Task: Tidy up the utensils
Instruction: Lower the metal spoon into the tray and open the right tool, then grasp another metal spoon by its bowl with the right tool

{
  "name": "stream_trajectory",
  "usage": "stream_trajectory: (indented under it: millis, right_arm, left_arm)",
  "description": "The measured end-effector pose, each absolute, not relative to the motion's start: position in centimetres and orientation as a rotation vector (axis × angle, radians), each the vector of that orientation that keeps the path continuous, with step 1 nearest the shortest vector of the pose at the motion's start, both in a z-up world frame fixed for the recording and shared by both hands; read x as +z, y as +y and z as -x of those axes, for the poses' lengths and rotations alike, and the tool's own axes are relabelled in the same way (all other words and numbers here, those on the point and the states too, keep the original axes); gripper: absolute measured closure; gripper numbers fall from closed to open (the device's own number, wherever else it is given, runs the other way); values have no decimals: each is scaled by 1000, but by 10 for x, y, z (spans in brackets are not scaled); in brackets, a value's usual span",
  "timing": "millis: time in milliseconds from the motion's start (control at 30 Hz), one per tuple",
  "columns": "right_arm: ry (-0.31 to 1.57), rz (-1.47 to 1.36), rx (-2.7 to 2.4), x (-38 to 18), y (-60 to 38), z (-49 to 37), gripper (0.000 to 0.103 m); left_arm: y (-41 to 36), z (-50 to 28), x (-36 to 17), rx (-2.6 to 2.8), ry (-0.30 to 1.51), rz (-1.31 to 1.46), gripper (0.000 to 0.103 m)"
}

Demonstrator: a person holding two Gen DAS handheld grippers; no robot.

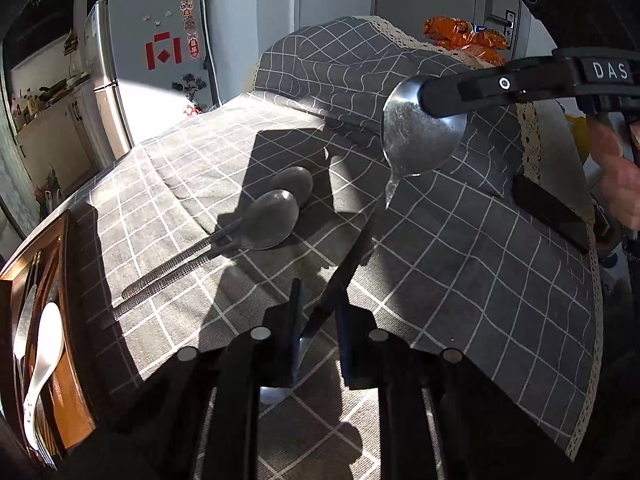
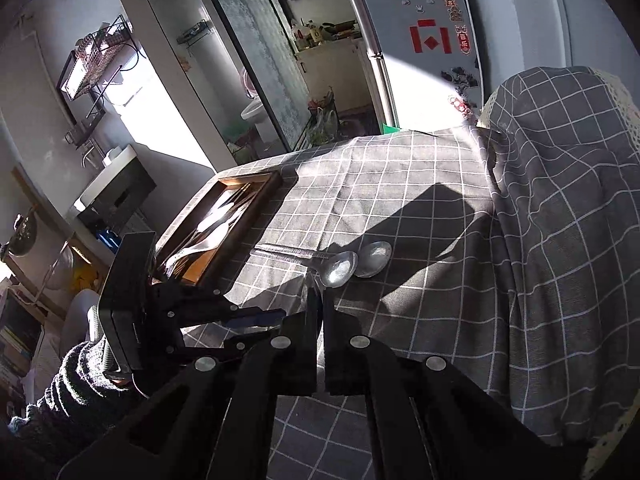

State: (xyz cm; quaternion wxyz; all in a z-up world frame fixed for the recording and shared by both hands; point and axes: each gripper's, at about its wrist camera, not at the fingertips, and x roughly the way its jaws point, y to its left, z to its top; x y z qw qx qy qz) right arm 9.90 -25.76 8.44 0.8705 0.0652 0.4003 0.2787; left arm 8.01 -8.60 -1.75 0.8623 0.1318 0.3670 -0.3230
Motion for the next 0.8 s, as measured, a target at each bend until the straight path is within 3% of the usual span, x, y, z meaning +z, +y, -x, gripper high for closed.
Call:
stream_trajectory:
  millis: [367, 600, 800]
  right_arm:
    - [842, -85, 764, 107, -124, -159, 101]
    - [935, -51, 858, 78, -17, -220, 101]
    - [986, -6, 821, 42, 32, -248, 98]
  left_arm:
    - [26, -79, 19, -389, 767, -158, 87]
    - [109, -101, 7, -182, 836, -57, 87]
    - [136, -107, 5, -114, 844, -24, 87]
